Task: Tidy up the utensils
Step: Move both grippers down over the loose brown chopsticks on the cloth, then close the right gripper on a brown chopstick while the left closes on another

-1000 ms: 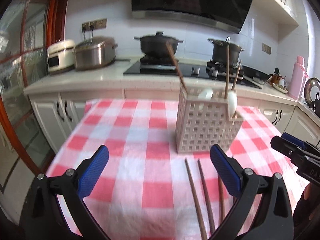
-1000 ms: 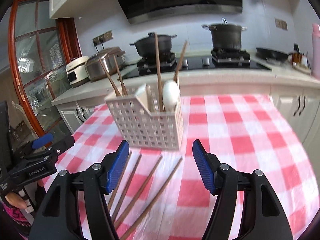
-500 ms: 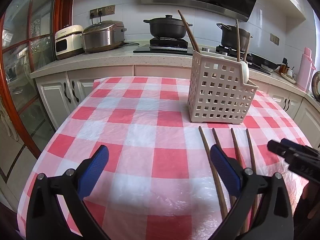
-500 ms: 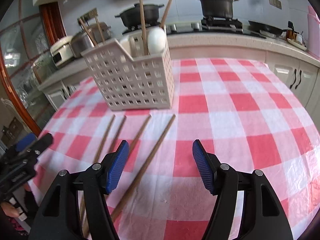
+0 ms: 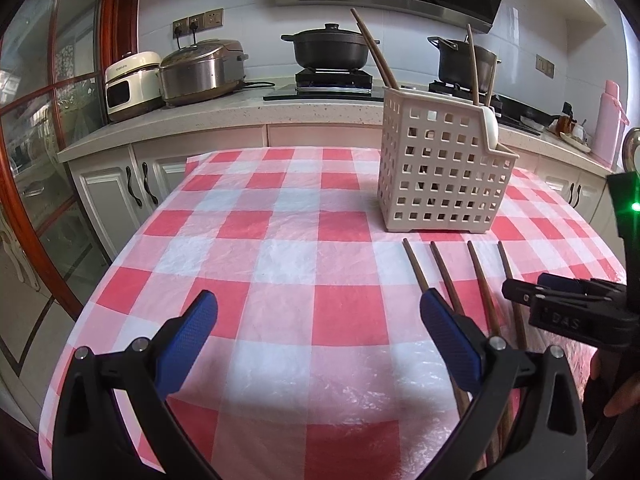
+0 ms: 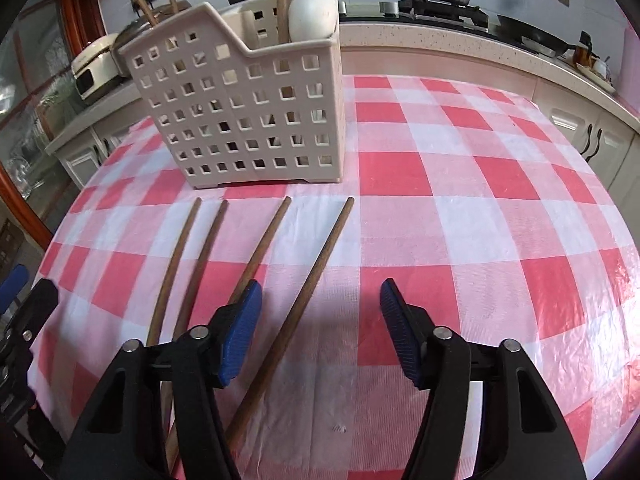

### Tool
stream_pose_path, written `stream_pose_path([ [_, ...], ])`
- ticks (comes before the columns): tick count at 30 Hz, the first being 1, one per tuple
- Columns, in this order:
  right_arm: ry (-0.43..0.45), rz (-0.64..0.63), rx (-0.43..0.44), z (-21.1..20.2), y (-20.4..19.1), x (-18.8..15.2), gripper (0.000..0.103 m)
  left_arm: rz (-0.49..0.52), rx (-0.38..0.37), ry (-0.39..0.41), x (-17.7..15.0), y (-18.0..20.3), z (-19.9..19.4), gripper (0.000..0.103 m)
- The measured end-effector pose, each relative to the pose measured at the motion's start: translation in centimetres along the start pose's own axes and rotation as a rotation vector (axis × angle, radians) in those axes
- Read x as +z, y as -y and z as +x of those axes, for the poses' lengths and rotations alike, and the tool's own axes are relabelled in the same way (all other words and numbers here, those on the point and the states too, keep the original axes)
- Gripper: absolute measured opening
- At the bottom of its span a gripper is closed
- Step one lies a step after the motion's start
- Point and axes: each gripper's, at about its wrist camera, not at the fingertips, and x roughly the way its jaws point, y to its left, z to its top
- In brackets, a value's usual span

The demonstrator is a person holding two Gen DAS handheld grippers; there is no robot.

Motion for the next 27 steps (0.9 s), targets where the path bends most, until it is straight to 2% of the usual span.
stream_pose_path([
  [7, -0.017, -0.027, -0.042, 0.9, -0.4, 0.7, 0.055, -0.013, -0.004, -0.008, -0.1, -0.5, 0.0, 0.098],
  [10, -0.019, -0.053, -0.063, 1.0, -0.6, 0.7, 0.049, -0.005, -0.007, -0.017, -0.2, -0.2, 0.1, 0.098],
  [12, -0.015, -0.08, -0.064, 0.9, -0.6, 0.6, 0.035, 0.002, -0.008, -0.021, -0.2, 0.1, 0.2, 0.098],
  [13, -0.019, -0.085, -0.059, 0.8, -0.4, 0.6, 0.031, 0.003, -0.009, -0.023, -0.2, 0.1, 0.2, 0.098],
  [15, -0.025, -0.091, -0.064, 0.6, 0.1, 0.6, 0.015, 0.007, -0.009, -0.032, -0.2, 0.4, 0.3, 0.098],
  [24, -0.026, -0.097, -0.01, -0.8, 2.3, -0.7, 0.01, 0.023, -0.032, -0.107, 0.1, 1.7, 2.1, 0.097],
  [27, -0.024, -0.105, 0.005, -1.0, 2.6, -1.0, 0.01, 0.033, -0.067, -0.139, 0.5, 2.6, 3.2, 0.091],
])
